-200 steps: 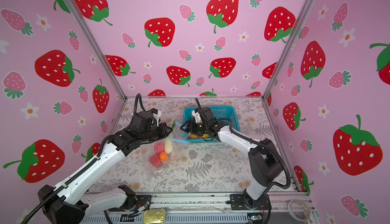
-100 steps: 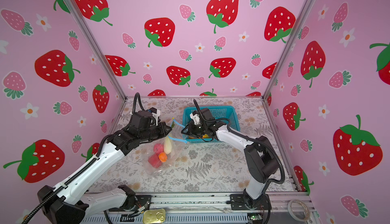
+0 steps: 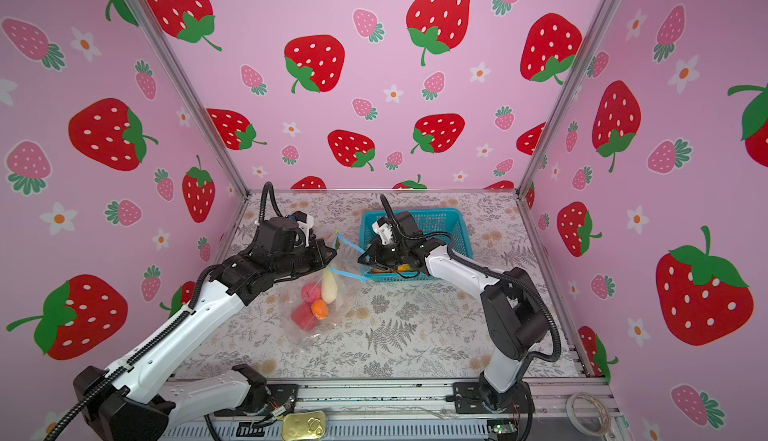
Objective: Place the food in the zip-top bag and seal the zipper
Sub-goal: 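Raise the right gripper out of the bag and move it over the basket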
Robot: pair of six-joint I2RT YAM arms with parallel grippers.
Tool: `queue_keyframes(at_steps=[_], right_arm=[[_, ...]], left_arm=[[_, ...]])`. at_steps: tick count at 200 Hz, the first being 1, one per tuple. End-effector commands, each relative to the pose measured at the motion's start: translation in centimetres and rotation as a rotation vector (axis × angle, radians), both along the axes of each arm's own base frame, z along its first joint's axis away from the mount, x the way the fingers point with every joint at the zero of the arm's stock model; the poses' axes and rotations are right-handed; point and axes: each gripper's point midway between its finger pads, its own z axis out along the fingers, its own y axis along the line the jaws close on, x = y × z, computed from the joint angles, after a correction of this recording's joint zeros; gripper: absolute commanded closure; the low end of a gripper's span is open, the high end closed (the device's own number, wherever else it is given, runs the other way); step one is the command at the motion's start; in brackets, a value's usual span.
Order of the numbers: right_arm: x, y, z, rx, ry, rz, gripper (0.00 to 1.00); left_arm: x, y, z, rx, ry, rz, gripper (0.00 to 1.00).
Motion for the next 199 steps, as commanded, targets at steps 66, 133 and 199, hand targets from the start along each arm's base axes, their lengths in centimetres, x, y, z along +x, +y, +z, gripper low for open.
queue_keyframes(at_steps=[66, 133, 199], right_arm=[[-0.2, 1.2, 5.3, 0.092, -0.087, 0.017, 0.91], [-0.3, 2.0, 8.9, 0.118, -0.142, 0.027, 0.92], [-0.9, 3.3, 11.9, 0.139, -0.186, 0.042, 0.92]], left_arm=[[-0.1, 1.1, 3.9, -0.011, -0.081, 0.020, 1.00], [-0.5, 2.2, 6.8, -0.016, -0.139, 0.036, 1.00], [-1.7, 4.3, 10.5, -0.010, -0.218, 0.085, 1.00]])
